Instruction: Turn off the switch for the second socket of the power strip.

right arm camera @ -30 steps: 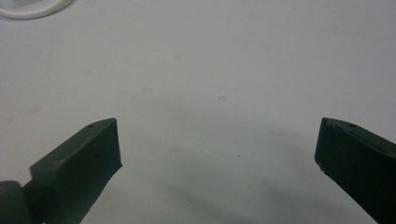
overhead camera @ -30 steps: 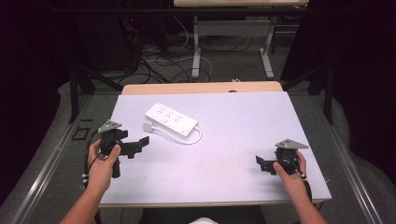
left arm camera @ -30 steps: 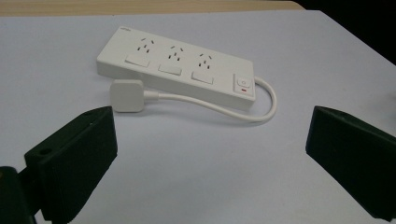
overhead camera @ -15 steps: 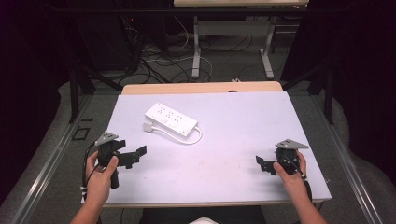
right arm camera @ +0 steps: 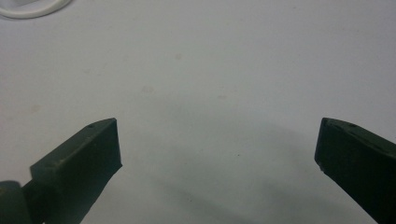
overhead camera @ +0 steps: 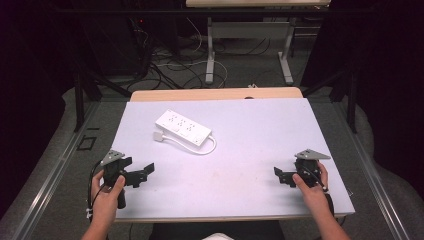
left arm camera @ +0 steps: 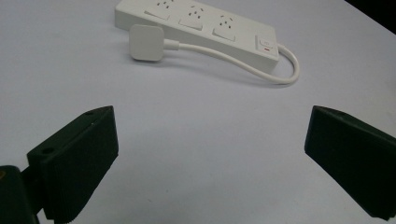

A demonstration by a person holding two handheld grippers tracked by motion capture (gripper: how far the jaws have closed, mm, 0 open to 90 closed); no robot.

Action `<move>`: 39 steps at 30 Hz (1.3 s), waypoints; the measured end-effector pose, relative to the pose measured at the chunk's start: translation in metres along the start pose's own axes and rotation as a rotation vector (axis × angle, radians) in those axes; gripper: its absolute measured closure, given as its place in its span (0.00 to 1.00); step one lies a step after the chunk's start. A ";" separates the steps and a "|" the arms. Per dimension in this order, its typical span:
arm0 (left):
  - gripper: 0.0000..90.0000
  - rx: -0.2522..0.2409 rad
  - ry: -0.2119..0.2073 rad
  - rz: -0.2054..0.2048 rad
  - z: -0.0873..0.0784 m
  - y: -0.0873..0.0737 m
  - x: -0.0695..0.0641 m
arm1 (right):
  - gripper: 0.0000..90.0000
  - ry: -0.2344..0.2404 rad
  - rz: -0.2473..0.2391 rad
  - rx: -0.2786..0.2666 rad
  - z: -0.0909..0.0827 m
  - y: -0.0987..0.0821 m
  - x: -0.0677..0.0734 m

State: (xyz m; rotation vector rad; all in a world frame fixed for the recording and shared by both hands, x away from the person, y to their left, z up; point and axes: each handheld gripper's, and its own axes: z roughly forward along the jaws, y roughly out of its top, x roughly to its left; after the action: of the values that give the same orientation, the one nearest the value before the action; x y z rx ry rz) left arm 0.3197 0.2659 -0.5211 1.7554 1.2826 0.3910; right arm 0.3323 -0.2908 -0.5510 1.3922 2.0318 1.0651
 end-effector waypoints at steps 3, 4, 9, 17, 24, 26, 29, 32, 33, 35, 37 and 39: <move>0.03 0.004 -0.001 -0.007 0.001 -0.003 0.002 | 0.00 0.000 0.000 0.000 0.000 0.000 0.000; 0.03 -0.003 0.003 -0.008 0.002 -0.005 0.003 | 0.00 -0.001 -0.002 0.000 0.000 0.000 0.000; 0.03 0.010 0.007 -0.011 0.005 -0.010 0.007 | 0.00 0.001 -0.002 0.000 0.000 0.000 0.000; 0.04 0.020 0.012 -0.032 0.008 -0.017 0.011 | 0.00 0.002 -0.006 -0.001 0.000 0.000 -0.001; 0.04 0.026 0.022 -0.022 0.008 -0.019 0.013 | 0.00 -0.002 -0.008 -0.002 -0.001 0.001 -0.001; 0.04 0.023 0.026 -0.021 0.009 -0.021 0.013 | 0.00 0.000 -0.008 -0.004 -0.001 0.000 -0.002; 0.04 0.030 0.014 -0.032 0.010 -0.022 0.012 | 0.00 -0.003 -0.008 -0.002 -0.001 0.000 -0.002; 0.04 0.017 0.024 -0.025 0.012 -0.023 0.012 | 0.00 -0.004 -0.009 -0.003 -0.001 0.000 -0.002; 0.04 0.019 0.025 -0.025 0.012 -0.023 0.012 | 0.00 0.000 -0.008 -0.004 -0.001 0.000 -0.002; 0.04 0.038 0.016 -0.018 0.011 -0.023 0.013 | 0.00 0.000 -0.008 -0.003 -0.001 0.000 -0.002; 0.04 0.021 0.023 -0.018 0.013 -0.024 0.012 | 0.00 0.000 -0.007 -0.003 0.000 0.000 -0.002; 0.04 0.024 0.026 -0.017 0.013 -0.024 0.012 | 0.00 0.000 -0.006 -0.002 0.000 0.000 -0.002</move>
State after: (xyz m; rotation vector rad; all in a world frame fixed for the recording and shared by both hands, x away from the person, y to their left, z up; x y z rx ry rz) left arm 0.3199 0.2715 -0.5504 1.7638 1.3244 0.3913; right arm 0.3330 -0.2924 -0.5508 1.3838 2.0335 1.0643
